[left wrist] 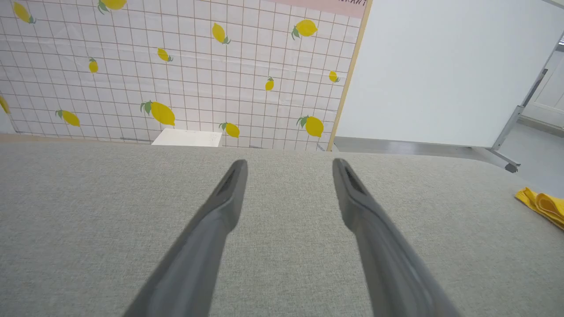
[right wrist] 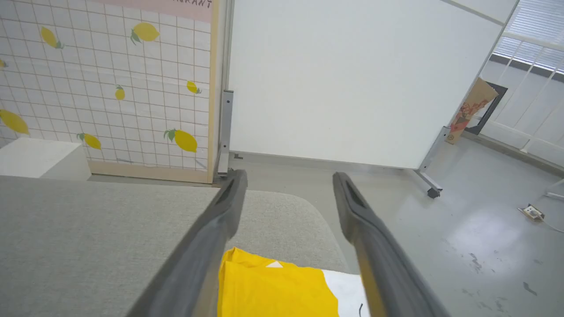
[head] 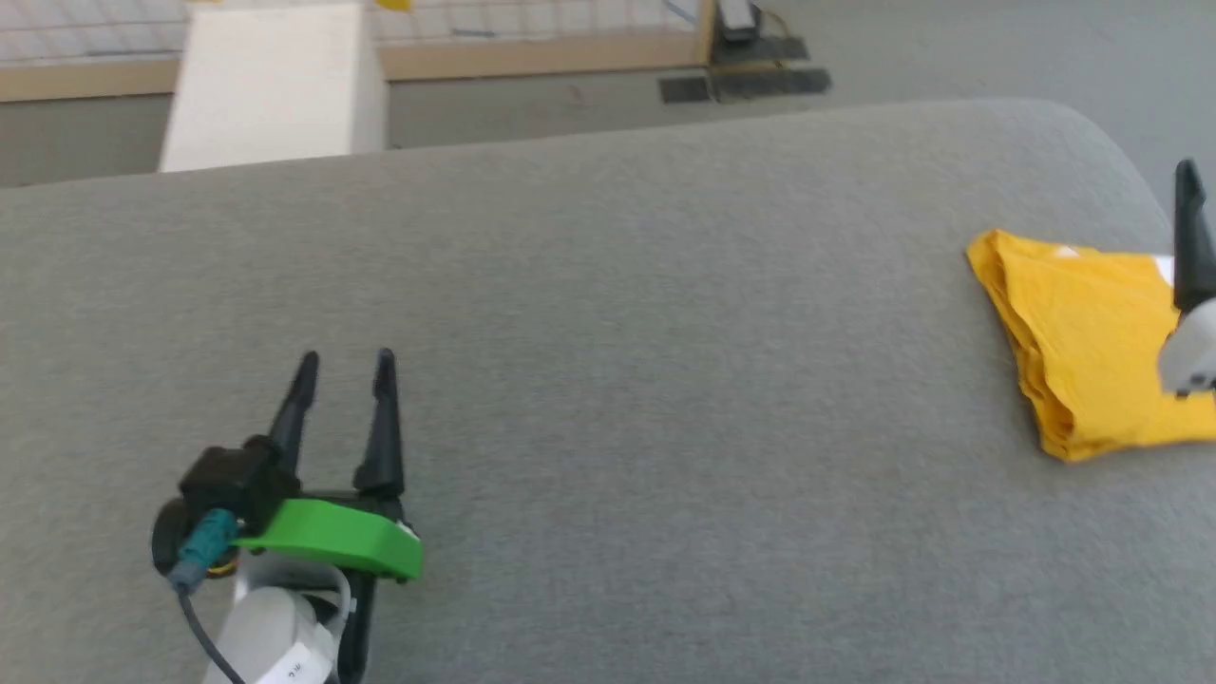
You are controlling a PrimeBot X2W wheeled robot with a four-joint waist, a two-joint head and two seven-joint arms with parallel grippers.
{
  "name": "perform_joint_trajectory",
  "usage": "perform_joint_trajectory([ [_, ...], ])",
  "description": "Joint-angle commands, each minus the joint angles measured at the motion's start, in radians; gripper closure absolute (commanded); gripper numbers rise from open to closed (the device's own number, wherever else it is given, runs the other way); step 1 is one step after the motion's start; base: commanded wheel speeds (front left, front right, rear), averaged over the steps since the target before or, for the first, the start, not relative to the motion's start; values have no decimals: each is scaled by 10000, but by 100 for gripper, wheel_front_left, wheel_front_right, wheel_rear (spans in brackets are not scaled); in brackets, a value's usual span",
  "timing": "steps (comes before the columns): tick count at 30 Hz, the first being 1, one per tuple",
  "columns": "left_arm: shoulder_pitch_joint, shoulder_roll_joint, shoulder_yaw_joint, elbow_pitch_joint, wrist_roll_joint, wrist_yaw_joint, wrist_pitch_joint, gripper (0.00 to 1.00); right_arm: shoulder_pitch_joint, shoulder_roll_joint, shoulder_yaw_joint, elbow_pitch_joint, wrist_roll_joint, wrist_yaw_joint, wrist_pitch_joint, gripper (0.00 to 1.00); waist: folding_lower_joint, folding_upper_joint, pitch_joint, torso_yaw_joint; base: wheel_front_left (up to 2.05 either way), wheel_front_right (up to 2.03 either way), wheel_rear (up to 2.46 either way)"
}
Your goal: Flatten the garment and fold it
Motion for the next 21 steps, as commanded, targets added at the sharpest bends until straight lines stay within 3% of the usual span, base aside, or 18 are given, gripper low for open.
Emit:
perform_joint_trajectory([
  [1,86,-63,-104,126,-92,-40,-35,0,562,223,-4,-527,200,-17,-94,0,1,0,-824,1020,0,0,0],
  [7,154,-157,-306,419,-178,-54,-35,0,2443,1224,103,-2562,680,-17,-412,0,1,0,-1124,1647,0,0,0],
  [11,259,-204,-429,522,-215,-62,-35,0,3502,1923,311,-3269,741,-17,-739,0,1,0,-1242,1843,0,0,0],
  [21,680,-260,-573,589,-135,-72,-35,0,5061,2520,688,-3194,500,-17,-2000,0,1,0,-1495,1958,0,0,0],
])
